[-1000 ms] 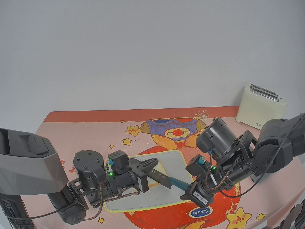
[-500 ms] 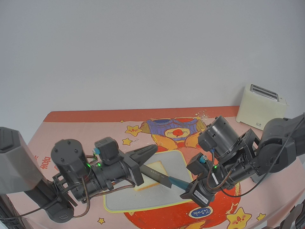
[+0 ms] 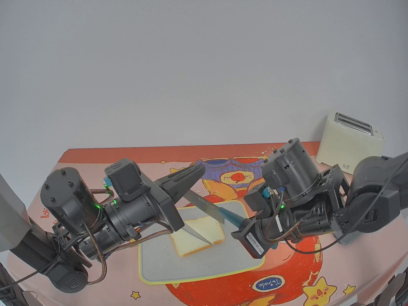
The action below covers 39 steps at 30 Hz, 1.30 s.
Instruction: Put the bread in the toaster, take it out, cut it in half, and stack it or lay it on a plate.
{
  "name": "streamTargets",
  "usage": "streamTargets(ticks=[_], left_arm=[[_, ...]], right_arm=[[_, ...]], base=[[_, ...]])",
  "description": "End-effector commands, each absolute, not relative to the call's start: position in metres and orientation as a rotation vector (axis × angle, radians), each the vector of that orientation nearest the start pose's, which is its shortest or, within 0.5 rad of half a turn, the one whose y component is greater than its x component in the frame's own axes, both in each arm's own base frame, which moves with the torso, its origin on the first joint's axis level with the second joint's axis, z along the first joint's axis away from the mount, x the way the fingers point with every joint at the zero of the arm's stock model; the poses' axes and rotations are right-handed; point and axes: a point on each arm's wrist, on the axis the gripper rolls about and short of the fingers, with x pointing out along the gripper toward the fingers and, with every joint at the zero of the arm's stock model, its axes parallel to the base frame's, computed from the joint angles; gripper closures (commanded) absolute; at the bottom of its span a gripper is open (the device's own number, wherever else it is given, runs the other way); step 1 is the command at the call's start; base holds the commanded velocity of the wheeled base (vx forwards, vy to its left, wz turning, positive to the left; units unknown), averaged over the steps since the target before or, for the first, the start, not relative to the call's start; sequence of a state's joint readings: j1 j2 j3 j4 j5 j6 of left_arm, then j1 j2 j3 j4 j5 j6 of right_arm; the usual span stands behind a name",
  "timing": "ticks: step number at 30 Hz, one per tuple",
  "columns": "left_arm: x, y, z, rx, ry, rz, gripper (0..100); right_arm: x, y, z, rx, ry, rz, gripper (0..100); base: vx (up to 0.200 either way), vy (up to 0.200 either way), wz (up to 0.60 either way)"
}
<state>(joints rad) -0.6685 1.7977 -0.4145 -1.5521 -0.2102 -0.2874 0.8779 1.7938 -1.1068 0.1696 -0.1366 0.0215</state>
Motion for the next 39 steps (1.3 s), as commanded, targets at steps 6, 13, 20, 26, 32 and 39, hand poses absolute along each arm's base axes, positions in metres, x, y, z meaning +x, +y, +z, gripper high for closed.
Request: streamTargets(ticks=[6,13,20,26,32,39], left_arm=[[0.214,-0.170,0.154,-0.309,-0.066,-0.883,100],[0.218,-0.161,0.150,-0.303,-0.050,-0.845,100],[0.221,-0.162,0.143,-0.295,-0.025,-0.840,100],[0.226,-0.159,0.138,-0.282,-0.013,-0.820,100],[0.234,-0.155,0.129,-0.273,0.013,-0.785,100],[0.235,-0.154,0.131,-0.276,0.005,-0.780,100]], right_arm=[[0.190,0.238,0.210,-0.207,0.605,0.412,100],[0.191,0.196,0.216,-0.040,0.646,0.067,100],[0.185,0.179,0.215,-0.016,0.719,0.004,100],[0.188,0.143,0.225,0.071,0.738,-0.041,100],[0.185,0.122,0.225,0.086,0.864,-0.032,100],[0.186,0.091,0.227,0.172,0.932,-0.008,100]], base=[[0.000,0.000,0.00],[0.000,0.000,0.00],[0.000,0.000,0.00],[0.000,0.000,0.00],[0.000,0.000,0.00],[0.000,0.000,0.00]])
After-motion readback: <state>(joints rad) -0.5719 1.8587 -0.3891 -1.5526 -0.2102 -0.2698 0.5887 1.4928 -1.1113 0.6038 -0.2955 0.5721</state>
